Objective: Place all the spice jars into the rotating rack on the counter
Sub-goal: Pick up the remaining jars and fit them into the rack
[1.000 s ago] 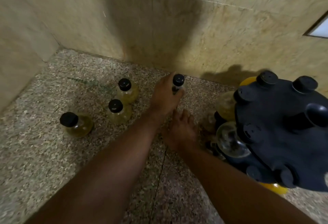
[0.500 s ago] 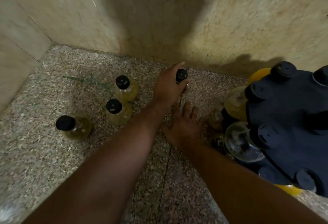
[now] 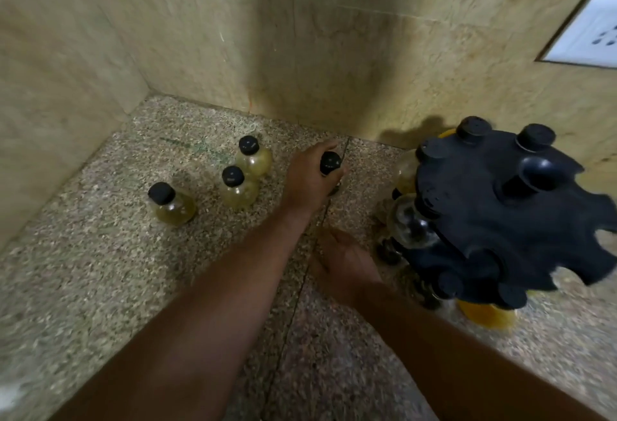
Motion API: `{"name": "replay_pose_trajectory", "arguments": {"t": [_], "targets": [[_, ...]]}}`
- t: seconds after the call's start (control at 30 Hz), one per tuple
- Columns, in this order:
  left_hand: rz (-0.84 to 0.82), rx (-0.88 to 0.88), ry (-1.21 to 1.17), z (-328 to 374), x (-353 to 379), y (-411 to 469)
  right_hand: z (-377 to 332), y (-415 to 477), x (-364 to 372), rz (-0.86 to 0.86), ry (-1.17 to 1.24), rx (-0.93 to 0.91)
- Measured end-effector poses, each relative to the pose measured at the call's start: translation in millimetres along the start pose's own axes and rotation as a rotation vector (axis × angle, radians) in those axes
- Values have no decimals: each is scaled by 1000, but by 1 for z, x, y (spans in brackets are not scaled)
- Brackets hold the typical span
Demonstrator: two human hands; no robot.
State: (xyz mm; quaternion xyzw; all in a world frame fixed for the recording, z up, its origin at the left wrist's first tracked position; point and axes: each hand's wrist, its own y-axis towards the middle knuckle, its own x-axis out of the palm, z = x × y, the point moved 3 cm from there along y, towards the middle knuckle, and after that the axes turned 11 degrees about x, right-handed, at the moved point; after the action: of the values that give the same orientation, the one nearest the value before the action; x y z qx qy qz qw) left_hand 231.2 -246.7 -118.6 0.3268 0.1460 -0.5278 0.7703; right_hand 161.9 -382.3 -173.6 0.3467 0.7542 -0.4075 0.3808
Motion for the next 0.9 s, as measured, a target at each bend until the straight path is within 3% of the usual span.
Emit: {"name": "replay_pose_trajectory", "arguments": {"t": [0.53, 0.73, 0.9], "targets": [[166, -76, 84, 117, -6, -138, 64, -130, -53, 349, 525, 65], [49, -112, -24, 151, 17, -173, 108, -168, -65, 425, 772, 175], [13, -80, -91, 179, 30, -183, 127, -190, -89, 426, 1188, 253]]}}
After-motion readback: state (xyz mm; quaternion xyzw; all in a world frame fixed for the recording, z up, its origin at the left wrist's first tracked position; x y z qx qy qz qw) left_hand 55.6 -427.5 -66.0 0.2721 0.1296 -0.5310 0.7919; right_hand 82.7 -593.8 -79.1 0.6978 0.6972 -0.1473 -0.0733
